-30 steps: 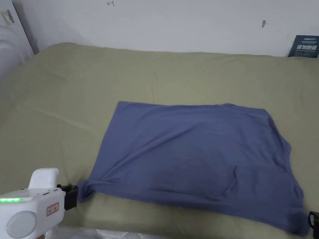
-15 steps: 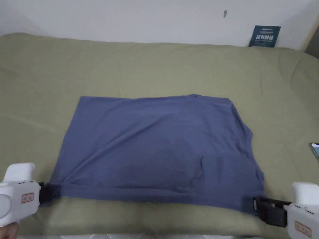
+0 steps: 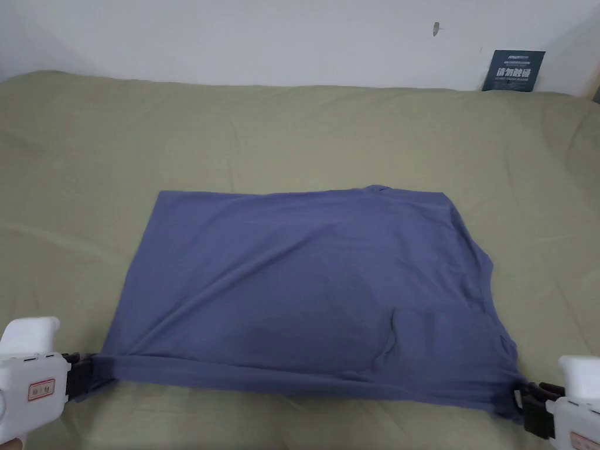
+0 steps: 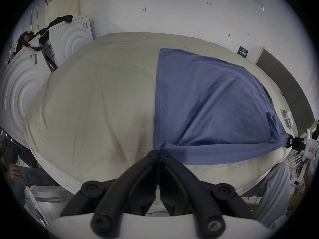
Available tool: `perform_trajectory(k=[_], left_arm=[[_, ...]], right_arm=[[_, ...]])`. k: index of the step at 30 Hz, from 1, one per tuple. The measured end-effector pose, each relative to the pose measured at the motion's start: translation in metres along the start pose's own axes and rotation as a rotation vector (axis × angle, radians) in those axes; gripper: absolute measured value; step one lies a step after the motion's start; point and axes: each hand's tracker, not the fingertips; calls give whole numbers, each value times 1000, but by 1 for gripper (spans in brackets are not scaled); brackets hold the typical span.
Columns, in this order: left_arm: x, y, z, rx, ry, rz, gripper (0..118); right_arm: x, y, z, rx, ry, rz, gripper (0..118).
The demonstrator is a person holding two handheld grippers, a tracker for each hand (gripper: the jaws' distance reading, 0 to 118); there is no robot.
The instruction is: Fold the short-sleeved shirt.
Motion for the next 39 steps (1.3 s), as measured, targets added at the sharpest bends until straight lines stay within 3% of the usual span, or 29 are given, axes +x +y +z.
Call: perform_trajectory(k=[5,11,24,25,26,27,28,29,33,34,35,36,37,38,39], left_arm=[[4,32,2,36,-12,-35,0],[8,89,-26,52,-5,-72,0],[17,174,-130,-17,-17,-52,0],[16,174,-136,-25,-31,-45,3],[16,173,-139,-16,-49,-39,23],[14,171,-140,9,-61,-50,61],[13,166,-141,5,-50,-44,101],[12,162,-140,2,-32,-33,118],[5,134,-108,22,0,-30,114],[4,123,-97,42,22,-31,108],[3,113,-86,59,34,-23,94],[-1,103,-77,65,36,-7,75],[-3,93,-69,72,32,17,49],[-5,85,-64,71,19,36,8],[-5,76,-59,70,20,56,0]], right_arm=[[-5,53,7,72,8,4,6],[-3,121,-30,94,-4,29,6],[0,198,-150,-37,-37,4,6],[1,197,-154,-47,-37,-15,12],[2,195,-155,-55,-34,-30,48],[3,192,-156,-68,-36,-51,89],[3,187,-154,-75,-45,-74,116],[4,183,-145,-48,-41,-77,117],[2,160,-114,-13,-14,-91,115],[1,153,-105,-16,-6,-86,115],[-2,145,-97,-19,-12,-80,107],[-6,136,-88,-13,-28,-64,88],[-6,128,-82,-1,-37,-50,57],[-8,121,-76,9,-39,-48,4],[-9,113,-72,10,-37,-52,2]])
